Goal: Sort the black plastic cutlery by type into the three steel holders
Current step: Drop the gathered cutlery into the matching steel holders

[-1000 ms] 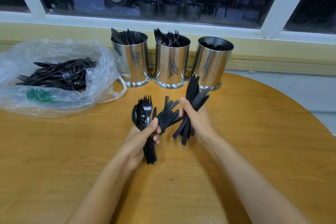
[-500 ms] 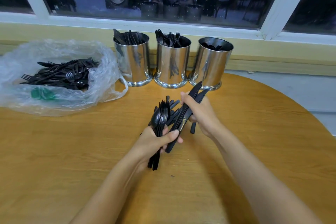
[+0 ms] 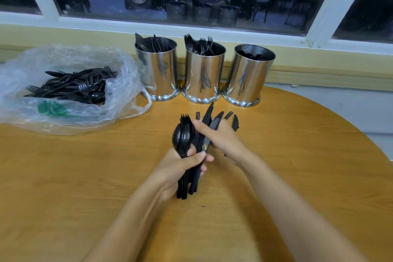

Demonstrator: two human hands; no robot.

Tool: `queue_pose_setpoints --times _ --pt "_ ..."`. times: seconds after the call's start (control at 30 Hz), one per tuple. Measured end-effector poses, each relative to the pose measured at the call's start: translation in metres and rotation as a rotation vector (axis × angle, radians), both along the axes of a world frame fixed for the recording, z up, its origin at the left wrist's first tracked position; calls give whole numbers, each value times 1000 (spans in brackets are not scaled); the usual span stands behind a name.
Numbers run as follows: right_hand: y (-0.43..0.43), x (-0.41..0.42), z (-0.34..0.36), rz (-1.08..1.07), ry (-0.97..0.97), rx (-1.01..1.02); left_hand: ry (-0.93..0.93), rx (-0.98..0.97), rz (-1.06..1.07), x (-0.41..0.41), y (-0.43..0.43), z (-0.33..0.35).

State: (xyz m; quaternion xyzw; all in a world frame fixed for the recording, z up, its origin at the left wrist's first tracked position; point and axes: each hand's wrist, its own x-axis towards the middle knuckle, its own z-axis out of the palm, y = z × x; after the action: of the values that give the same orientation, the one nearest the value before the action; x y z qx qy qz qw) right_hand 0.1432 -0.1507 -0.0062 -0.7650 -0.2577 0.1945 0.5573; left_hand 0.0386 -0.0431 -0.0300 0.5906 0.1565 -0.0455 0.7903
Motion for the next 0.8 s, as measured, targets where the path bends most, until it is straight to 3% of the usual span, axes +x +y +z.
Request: queue_pose_setpoints --times 0.1,0.17,0.3,0.5,0.8 --pt "-7 7 -3 13 146 71 -38 -28 90 3 6 -3" --pt "-18 21 -11 -113 116 72 -49 -42 149 6 14 -1" --pt "-45 50 -41 -393 -243 -328 -41 -22 164 16 34 -2" --pt "-42 44 -66 -387 -441 -690 -5 12 206 39 47 -9" --pt "-34 55 -76 -557 -331 -574 -11 -240 288 58 62 -31"
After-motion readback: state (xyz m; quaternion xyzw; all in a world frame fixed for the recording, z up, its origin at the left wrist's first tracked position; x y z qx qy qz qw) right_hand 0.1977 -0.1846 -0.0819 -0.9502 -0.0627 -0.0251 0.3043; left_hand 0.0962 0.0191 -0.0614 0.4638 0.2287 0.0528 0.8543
